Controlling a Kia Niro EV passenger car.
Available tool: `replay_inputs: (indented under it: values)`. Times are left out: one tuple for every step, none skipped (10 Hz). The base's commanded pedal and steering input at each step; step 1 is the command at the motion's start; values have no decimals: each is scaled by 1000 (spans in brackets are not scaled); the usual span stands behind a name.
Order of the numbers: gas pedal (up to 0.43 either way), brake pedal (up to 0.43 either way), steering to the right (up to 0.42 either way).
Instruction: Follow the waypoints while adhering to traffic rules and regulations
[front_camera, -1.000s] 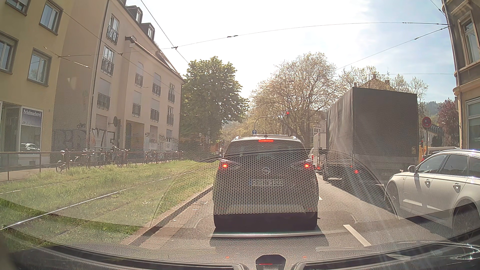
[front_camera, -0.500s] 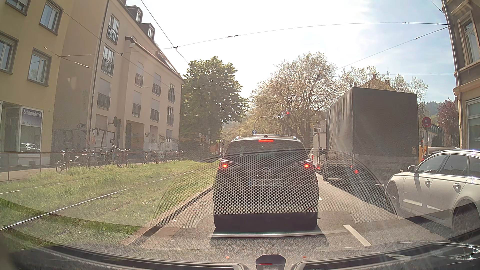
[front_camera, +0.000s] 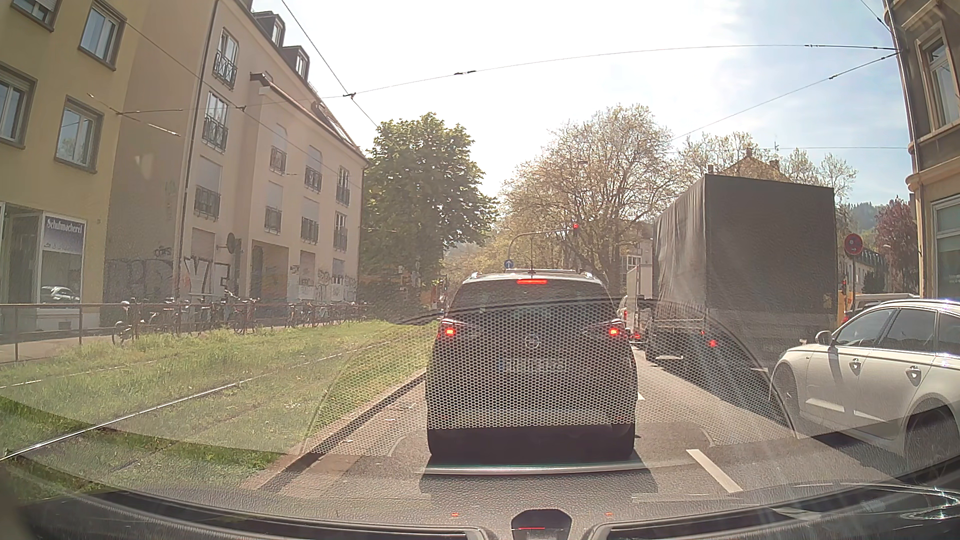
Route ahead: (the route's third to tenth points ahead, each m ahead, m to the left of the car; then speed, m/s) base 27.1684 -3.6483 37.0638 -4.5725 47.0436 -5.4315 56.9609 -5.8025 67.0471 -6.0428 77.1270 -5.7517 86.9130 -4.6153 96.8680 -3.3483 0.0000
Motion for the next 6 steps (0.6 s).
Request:
replay_inputs:
  values:
    - [0,207,53]
    - [0,207,54]
    - [0,207,55]
    - [0,207,55]
    - [0,207,55]
    - [0,207,55]
